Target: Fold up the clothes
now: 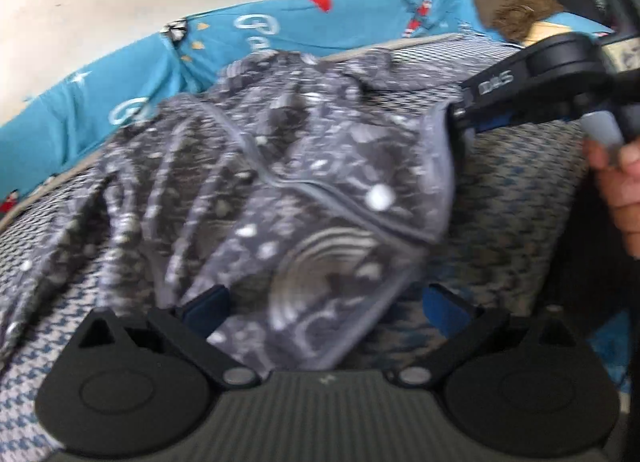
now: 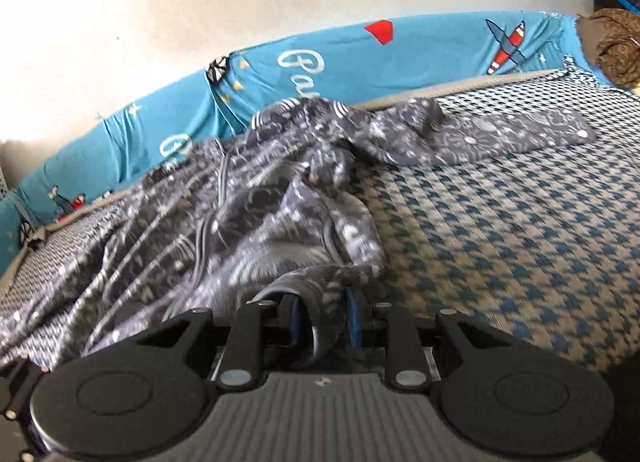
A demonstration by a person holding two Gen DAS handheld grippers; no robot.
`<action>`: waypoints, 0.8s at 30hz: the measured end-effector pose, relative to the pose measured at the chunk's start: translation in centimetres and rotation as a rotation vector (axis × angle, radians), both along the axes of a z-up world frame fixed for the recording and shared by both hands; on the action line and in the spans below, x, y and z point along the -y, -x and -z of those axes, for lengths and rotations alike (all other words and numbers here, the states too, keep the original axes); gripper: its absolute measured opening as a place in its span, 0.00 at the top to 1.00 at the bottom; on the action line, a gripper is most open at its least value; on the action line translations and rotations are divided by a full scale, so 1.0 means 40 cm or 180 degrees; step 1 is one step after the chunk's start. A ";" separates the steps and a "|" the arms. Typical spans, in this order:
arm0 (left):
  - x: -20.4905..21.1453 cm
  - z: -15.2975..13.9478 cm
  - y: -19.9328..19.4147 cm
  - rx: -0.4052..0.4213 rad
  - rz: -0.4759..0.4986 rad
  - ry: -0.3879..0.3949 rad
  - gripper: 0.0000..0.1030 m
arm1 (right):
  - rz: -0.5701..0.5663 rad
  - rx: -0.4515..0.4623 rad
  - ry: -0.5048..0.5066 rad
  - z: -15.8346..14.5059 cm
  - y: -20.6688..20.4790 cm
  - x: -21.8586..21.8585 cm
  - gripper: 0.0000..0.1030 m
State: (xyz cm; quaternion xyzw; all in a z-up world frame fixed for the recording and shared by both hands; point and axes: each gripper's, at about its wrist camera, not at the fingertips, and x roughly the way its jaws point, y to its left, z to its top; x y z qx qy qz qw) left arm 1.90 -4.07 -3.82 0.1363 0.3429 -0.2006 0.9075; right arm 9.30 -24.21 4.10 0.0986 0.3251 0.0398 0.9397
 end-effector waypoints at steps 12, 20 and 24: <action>-0.140 -0.055 -0.073 -0.0023 -0.0595 0.0737 0.00 | -0.0012 -0.0056 0.0106 0.006 -0.027 0.011 0.66; -0.211 -0.070 -0.121 -0.0070 -0.0964 0.1137 0.00 | -0.0155 -0.0327 0.0351 0.064 -0.018 -0.020 0.65; -0.221 -0.065 -0.135 -0.0113 -0.1063 0.1211 0.00 | -0.0132 -0.0217 0.0484 0.085 -0.019 -0.032 0.65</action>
